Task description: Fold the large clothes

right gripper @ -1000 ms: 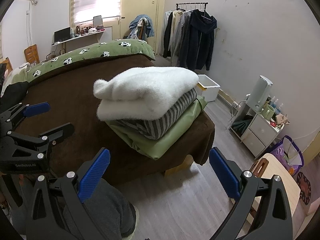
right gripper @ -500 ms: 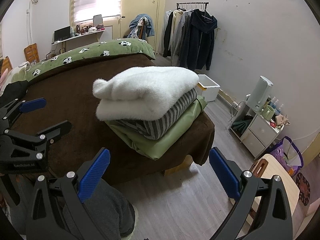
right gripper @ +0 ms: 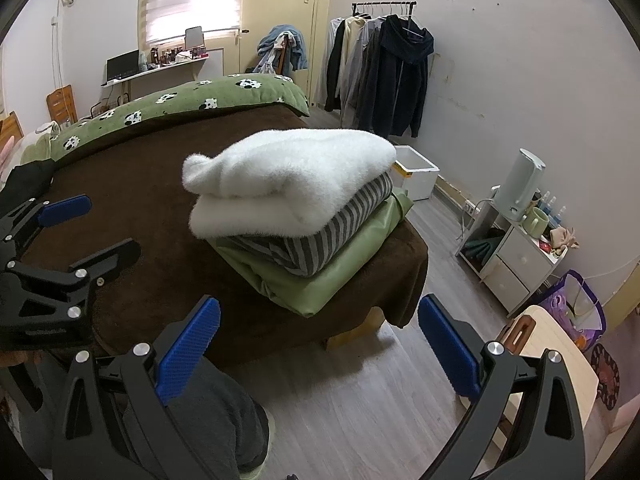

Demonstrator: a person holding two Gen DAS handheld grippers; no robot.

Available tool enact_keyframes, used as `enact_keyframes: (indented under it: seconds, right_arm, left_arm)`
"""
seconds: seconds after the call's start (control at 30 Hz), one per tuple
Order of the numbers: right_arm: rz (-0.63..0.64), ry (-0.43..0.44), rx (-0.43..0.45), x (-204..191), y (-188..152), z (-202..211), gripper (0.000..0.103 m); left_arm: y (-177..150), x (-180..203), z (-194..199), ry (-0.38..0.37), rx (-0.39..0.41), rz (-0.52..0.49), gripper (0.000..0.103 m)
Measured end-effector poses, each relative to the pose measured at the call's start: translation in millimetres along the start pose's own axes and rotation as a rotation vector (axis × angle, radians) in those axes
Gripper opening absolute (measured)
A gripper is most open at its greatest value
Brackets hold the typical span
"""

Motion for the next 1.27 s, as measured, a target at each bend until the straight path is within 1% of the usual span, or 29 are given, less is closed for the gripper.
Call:
enact_keyframes:
  seconds: [0.43,0.87,1.27]
  right_arm:
    - [0.000,0.001,0.000,0.4,1.0,-0.2,0.097]
    - [0.002,-0.001,-0.003,0.4,-1.2,-0.9,0.097]
    - [0.001,0.001,-0.006,-0.3,-2.3,-1.4,0.097]
  left_arm:
    - [1.3,0.4,0.7,0.004,0.002,-0.005,0.096]
    - [0.4,4.3,-3.0,0.013,-0.022,-0.025,0.097]
    - [-0.7,5.4,-4.4,0.011,-0.025,-0.020,0.097]
Point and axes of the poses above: each gripper's, at about its wrist camera, not at the fingertips, and z roughly against the way its jaws point, x to its right, y to its top, the point moved 9 cm from there along -z, roughly the way its jaws point, and after that the axes turned 6 degrees about -y, right-handed, at the moved point
